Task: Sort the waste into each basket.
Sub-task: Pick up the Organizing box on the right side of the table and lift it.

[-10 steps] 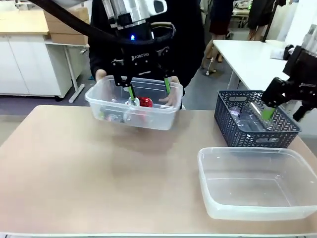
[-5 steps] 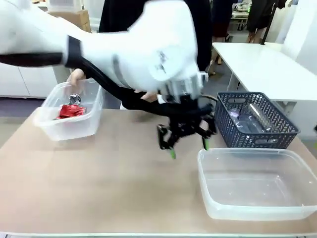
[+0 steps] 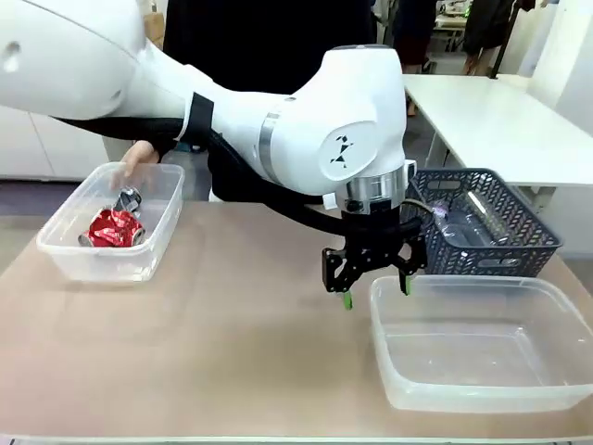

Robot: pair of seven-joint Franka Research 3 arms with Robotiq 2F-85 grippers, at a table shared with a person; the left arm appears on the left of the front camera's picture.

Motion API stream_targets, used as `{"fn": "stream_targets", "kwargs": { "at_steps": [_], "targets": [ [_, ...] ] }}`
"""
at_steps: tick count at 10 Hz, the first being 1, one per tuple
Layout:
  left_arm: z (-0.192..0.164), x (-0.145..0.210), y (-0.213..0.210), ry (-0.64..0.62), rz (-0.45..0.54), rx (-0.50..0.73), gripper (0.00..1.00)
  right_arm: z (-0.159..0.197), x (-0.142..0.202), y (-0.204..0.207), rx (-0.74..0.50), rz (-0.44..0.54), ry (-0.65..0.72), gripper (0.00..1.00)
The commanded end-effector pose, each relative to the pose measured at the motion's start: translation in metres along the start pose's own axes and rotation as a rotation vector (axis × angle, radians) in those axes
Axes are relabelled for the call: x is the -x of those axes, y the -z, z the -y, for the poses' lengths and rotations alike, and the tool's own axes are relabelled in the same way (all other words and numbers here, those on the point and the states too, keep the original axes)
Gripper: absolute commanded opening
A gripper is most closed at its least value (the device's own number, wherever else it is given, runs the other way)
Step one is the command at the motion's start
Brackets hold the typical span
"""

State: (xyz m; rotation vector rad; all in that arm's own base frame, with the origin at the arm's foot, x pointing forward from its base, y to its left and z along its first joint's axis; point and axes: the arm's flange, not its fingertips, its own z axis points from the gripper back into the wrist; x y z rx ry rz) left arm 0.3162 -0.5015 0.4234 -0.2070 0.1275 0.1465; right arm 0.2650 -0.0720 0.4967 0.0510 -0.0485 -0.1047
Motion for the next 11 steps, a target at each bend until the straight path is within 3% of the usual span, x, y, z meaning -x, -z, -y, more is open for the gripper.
{"fn": "stream_targets", "kwargs": {
  "at_steps": [1, 3, 6, 11],
  "targets": [
    [0.001, -0.004, 0.023, 0.024, -0.009, -0.020, 1.00, 0.004, -0.017, 0.034, -0.036, -0.058, -0.029, 1.00],
    [0.003, -0.012, 0.046, 0.053, -0.016, -0.036, 1.00, 0.010, -0.021, 0.084, -0.051, -0.147, -0.025, 1.00],
    [0.004, -0.010, 0.058, 0.056, 0.008, -0.067, 1.00, 0.014, -0.013, 0.109, -0.021, -0.199, -0.004, 1.00],
    [0.020, -0.008, 0.072, 0.084, 0.035, -0.071, 1.00, 0.028, 0.010, 0.177, -0.004, -0.182, 0.009, 1.00]
  ]
}}
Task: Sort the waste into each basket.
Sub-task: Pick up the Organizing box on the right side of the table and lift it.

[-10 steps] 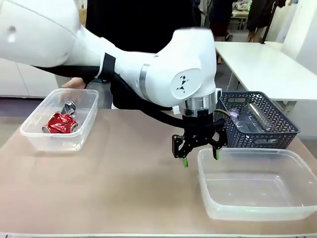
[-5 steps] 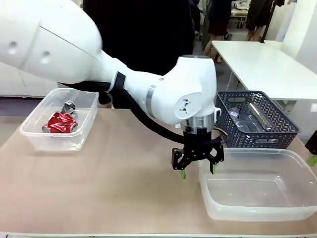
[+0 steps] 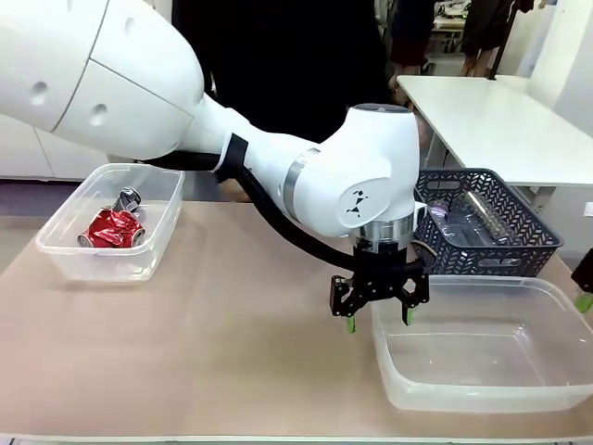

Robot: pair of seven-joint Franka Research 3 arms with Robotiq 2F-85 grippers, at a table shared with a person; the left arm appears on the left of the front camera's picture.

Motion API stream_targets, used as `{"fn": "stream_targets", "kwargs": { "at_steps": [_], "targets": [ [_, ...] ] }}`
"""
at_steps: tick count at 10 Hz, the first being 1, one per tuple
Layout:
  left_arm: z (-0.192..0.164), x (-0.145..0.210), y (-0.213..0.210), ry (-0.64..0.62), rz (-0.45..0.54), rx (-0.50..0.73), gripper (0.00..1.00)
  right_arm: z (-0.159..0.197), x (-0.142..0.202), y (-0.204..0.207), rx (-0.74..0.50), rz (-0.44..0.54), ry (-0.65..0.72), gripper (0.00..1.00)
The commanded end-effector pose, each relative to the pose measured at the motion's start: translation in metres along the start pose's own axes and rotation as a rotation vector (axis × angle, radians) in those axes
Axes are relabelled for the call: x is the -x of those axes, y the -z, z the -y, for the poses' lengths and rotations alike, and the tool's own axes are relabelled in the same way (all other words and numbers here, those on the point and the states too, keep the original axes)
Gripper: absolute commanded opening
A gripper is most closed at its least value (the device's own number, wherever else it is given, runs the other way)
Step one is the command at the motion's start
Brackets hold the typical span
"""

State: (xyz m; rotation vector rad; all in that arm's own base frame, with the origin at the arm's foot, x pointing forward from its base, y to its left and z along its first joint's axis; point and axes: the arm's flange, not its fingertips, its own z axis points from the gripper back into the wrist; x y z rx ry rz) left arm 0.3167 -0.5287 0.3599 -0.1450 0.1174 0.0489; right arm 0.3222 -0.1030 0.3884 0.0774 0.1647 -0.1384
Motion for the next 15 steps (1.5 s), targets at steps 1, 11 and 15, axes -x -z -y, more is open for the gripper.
{"fn": "stream_targets", "kwargs": {
  "at_steps": [1, 11, 15],
  "targets": [
    [0.005, -0.002, 0.005, -0.017, 0.031, -0.006, 1.00, 0.001, 0.048, 0.094, -0.002, 0.005, -0.042, 1.00],
    [0.003, -0.006, 0.006, -0.019, 0.013, 0.009, 1.00, -0.009, 0.088, 0.059, 0.012, 0.007, -0.035, 1.00],
    [0.002, -0.004, 0.005, -0.015, 0.015, 0.015, 1.00, -0.016, 0.101, 0.043, 0.007, -0.015, -0.069, 1.00]
  ]
}}
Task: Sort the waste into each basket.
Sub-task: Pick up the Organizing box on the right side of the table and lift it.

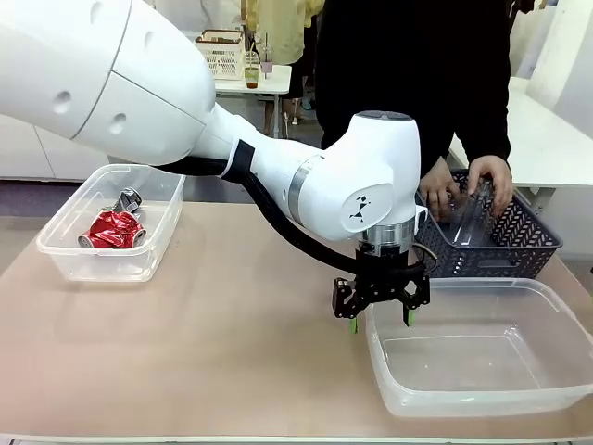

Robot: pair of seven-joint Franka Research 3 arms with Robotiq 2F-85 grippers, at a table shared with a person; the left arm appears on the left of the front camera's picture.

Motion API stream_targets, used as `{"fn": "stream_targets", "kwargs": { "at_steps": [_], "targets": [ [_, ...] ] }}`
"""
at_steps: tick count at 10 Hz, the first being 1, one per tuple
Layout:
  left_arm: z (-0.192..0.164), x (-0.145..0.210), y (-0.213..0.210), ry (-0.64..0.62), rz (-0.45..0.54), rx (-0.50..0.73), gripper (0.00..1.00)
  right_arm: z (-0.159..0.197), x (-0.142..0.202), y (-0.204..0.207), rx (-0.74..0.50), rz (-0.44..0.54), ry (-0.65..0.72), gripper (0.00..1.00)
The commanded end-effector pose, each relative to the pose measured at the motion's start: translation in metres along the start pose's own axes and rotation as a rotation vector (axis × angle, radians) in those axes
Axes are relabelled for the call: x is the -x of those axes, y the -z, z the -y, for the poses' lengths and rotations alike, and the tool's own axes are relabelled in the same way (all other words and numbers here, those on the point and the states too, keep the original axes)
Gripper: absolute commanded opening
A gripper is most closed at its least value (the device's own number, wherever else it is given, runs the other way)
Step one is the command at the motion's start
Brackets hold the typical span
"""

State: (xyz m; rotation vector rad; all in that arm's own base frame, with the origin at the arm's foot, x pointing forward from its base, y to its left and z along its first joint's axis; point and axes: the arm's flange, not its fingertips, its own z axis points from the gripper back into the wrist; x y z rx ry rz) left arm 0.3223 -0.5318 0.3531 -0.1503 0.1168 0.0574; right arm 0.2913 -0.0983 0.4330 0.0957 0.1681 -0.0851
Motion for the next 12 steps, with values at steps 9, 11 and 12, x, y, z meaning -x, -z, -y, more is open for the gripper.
{"fn": "stream_targets", "kwargs": {
  "at_steps": [9, 11, 12],
  "targets": [
    [-0.004, 0.001, -0.001, -0.006, 0.000, 0.024, 1.00, -0.057, 0.036, 0.147, -0.105, -0.222, -0.119, 1.00],
    [-0.005, 0.002, -0.001, -0.002, -0.003, 0.021, 1.00, -0.061, 0.034, 0.157, -0.080, -0.236, -0.119, 1.00],
    [-0.005, 0.002, -0.002, 0.005, 0.000, 0.020, 1.00, -0.061, 0.034, 0.156, -0.072, -0.217, -0.115, 1.00]
  ]
}}
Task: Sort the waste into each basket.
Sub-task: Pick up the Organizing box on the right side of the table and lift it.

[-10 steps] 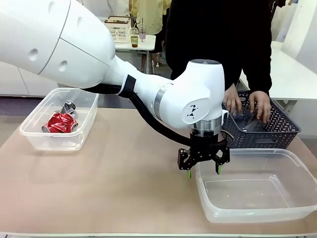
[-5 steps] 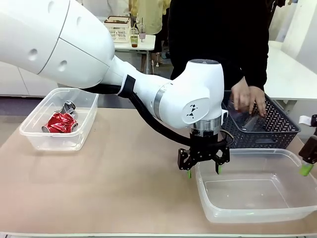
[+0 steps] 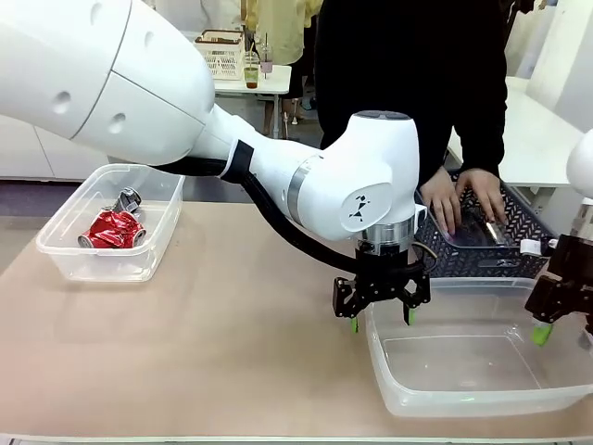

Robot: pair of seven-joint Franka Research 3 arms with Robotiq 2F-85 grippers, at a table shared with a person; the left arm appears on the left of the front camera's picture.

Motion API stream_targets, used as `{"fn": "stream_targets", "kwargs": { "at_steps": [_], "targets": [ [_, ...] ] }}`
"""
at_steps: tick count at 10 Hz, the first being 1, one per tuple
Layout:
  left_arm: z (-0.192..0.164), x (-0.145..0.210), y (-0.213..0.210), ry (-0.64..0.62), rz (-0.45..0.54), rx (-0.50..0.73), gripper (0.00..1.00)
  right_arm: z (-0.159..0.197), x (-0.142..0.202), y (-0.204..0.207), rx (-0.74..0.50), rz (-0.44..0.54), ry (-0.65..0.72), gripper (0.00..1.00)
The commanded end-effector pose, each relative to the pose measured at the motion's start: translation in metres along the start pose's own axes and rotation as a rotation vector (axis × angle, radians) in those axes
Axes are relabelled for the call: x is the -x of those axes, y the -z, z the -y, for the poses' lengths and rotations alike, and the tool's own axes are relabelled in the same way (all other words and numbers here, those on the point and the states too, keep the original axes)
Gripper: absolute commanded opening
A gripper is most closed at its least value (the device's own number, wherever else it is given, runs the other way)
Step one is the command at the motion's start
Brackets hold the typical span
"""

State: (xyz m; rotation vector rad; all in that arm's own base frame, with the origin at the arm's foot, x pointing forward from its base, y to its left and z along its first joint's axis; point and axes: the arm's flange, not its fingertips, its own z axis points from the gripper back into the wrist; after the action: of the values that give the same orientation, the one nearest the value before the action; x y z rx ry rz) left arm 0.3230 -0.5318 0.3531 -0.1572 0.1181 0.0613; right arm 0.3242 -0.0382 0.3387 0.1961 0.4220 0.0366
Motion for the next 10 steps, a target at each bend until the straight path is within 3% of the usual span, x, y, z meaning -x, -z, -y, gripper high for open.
{"fn": "stream_targets", "kwargs": {
  "at_steps": [1, 2, 3, 4, 5, 6, 8, 10],
  "targets": [
    [-0.006, 0.003, -0.002, 0.014, -0.003, -0.008, 0.42, -0.008, 0.061, 0.078, 0.025, 0.068, 0.005, 0.42],
    [-0.006, 0.003, -0.003, 0.013, -0.004, -0.009, 0.42, -0.007, 0.063, 0.075, 0.032, 0.084, 0.021, 0.41],
    [-0.007, 0.004, -0.003, 0.013, -0.004, -0.011, 0.00, -0.005, 0.067, 0.072, 0.034, 0.101, 0.030, 0.00],
    [-0.007, 0.003, -0.002, 0.015, -0.010, -0.007, 0.36, -0.004, 0.070, 0.069, 0.039, 0.120, 0.043, 0.00],
    [-0.007, 0.004, -0.002, 0.016, -0.012, -0.006, 0.00, -0.003, 0.070, 0.068, 0.049, 0.130, 0.057, 0.00],
    [-0.007, 0.004, -0.003, 0.019, -0.014, -0.003, 0.00, -0.002, 0.071, 0.067, 0.057, 0.142, 0.073, 0.14],
    [-0.009, 0.005, -0.007, 0.024, -0.016, 0.005, 0.00, -0.001, 0.073, 0.064, 0.075, 0.170, 0.102, 0.00],
    [-0.012, 0.008, -0.017, 0.039, -0.022, 0.024, 0.00, -0.006, 0.079, 0.058, 0.111, 0.172, 0.114, 0.00]
  ]
}}
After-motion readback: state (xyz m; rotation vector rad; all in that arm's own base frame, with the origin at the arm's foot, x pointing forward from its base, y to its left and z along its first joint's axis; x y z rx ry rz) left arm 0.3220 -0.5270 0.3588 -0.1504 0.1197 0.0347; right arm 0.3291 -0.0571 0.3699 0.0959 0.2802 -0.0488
